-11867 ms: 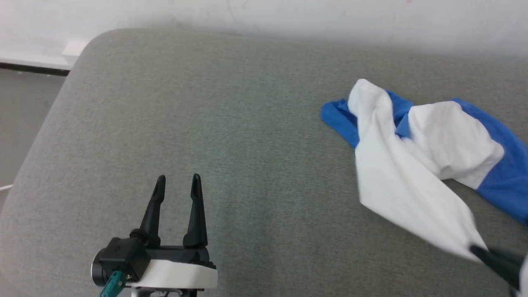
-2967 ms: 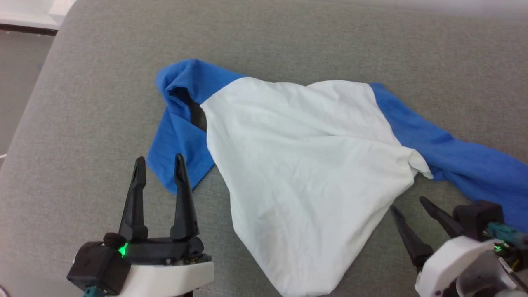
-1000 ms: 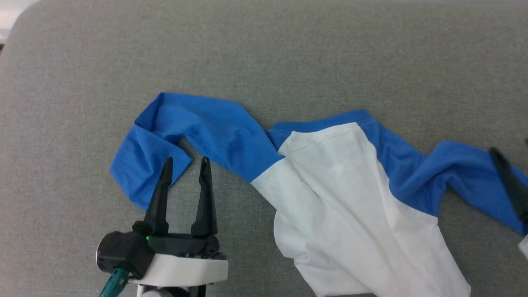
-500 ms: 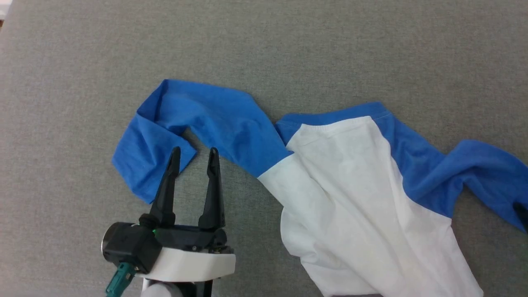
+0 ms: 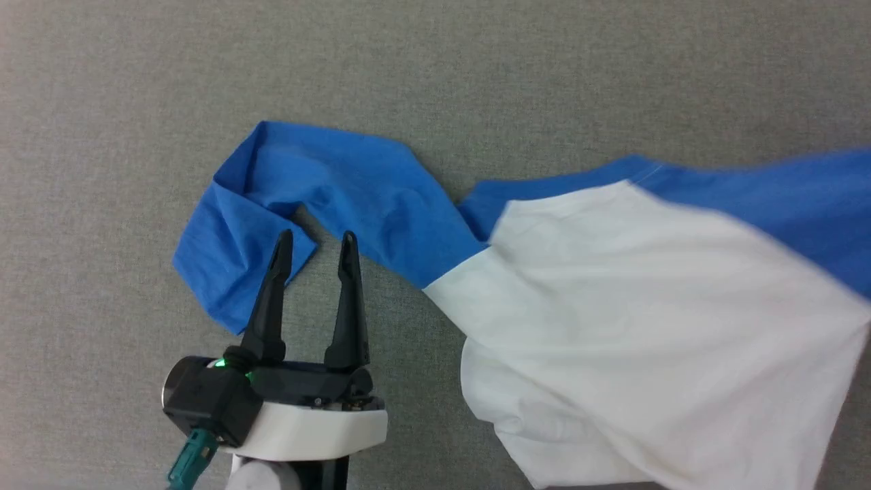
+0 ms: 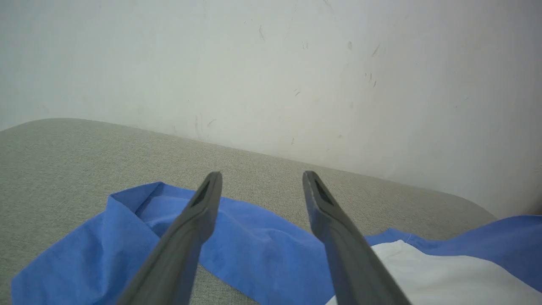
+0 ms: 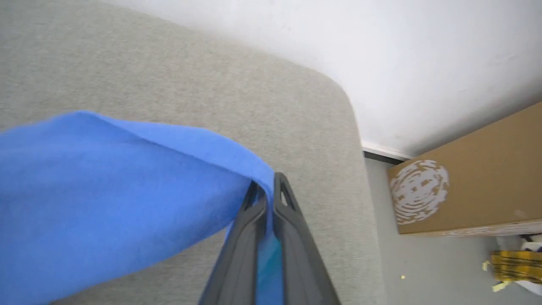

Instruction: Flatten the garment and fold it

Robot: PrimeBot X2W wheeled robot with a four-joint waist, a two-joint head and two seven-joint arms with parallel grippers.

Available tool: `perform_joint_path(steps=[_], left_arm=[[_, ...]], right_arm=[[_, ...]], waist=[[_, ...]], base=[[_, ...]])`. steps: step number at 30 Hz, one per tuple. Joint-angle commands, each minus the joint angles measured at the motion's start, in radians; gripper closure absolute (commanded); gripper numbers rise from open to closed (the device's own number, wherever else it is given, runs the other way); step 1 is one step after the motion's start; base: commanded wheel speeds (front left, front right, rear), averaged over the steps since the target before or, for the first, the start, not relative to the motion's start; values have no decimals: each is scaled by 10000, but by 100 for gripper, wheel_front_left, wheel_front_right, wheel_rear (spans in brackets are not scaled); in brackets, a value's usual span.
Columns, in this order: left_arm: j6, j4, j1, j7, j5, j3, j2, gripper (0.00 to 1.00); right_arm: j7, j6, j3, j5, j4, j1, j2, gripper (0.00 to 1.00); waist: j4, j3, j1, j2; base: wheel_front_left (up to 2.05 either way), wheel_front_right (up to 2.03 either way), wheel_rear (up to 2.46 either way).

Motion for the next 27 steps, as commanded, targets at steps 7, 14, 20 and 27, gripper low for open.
perform_joint_path(steps=[7, 14, 20, 27], left_arm=[[185, 81, -370, -47, 56, -274, -13, 0], [178, 247, -464, -47, 98, -420, -13, 0], [110, 451, -386, -47, 130, -344, -13, 0], [-66, 590, -154, -47, 125, -47, -13, 0]], right_arm=[[-755, -21, -1984, -1707, 1891, -339, -936, 100], [-1564, -21, -1884, -2570, 3971, -822, -222, 18], [-2090, -21, -1191, -2108, 4179, -1731, 458, 0], [-2527, -21, -1203, -834, 1778, -1762, 1524, 0]], waist=[[393, 560, -1, -2], [569, 717, -1, -2], [251, 238, -1, -2], [-138, -486, -1, -2]], base=[[0, 0, 0], [0, 0, 0], [0, 0, 0], [0, 0, 0]])
